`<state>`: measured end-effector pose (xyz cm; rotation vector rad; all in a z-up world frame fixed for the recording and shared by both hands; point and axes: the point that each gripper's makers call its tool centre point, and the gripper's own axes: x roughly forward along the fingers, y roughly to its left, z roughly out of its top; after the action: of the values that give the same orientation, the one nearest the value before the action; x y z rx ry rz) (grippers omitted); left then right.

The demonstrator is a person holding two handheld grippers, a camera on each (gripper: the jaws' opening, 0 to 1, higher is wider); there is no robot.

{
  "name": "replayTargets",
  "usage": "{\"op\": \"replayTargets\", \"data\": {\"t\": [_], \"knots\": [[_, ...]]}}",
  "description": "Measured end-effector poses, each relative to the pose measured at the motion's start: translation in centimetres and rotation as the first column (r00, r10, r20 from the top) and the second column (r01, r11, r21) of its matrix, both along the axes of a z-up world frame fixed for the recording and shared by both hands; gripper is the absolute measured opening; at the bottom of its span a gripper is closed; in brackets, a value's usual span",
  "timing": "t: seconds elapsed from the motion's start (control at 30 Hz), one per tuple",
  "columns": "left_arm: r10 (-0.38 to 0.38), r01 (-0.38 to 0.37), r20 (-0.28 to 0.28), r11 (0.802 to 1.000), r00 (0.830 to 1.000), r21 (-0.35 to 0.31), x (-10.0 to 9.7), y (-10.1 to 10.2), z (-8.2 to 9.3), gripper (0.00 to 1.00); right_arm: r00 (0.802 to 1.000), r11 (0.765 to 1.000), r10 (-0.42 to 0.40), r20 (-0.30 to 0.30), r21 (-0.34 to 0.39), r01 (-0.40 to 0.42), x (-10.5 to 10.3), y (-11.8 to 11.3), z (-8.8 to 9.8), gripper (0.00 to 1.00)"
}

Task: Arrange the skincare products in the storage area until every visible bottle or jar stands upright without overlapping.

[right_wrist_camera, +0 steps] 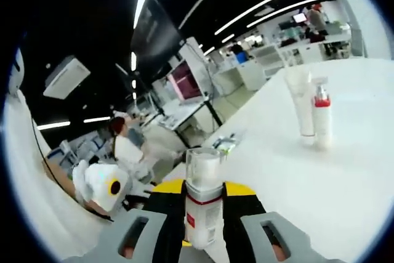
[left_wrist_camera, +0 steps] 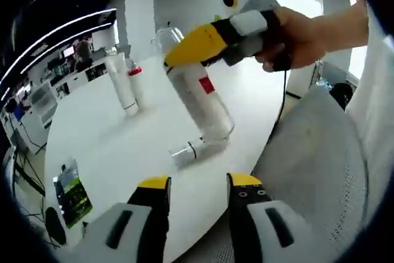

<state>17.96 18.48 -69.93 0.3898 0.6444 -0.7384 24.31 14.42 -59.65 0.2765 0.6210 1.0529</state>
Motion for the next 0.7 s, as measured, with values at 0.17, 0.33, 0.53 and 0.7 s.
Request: {"op": "replayTargets", "data": {"t": [0.17,0.33,0.53,0.7], "knots": [[0.047,-0.047,-0.017,0.999,0.999,0.019,0.3,0.9,-1.4,0.33,1.000,1.000,-0.020,0.002,-0.022,0.020,1.0,-0.2,-0.4,0.17],[0.003,-0.005,0.014,0.994,1.000,0.112,0.2,0.7,-2.5,0.30,0.999,0.999,-0.035,0.009,-0.035,0.035,1.6,-0.1,-0.5,0.17],[0.024,-0.025,0.009,0.993,1.000,0.116,0.4,1.2,-2.7,0.26,0.999,0.998,-0.045,0.010,-0.044,0.045,2.3,-0.1,-0.9,0.17],[0.026,-0.022,-0.024,0.990,0.999,0.140,0.1,1.5,-3.4,0.25,0.998,0.997,-0.062,0.016,-0.053,0.063,3.4,-0.3,-1.1,0.17]]}}
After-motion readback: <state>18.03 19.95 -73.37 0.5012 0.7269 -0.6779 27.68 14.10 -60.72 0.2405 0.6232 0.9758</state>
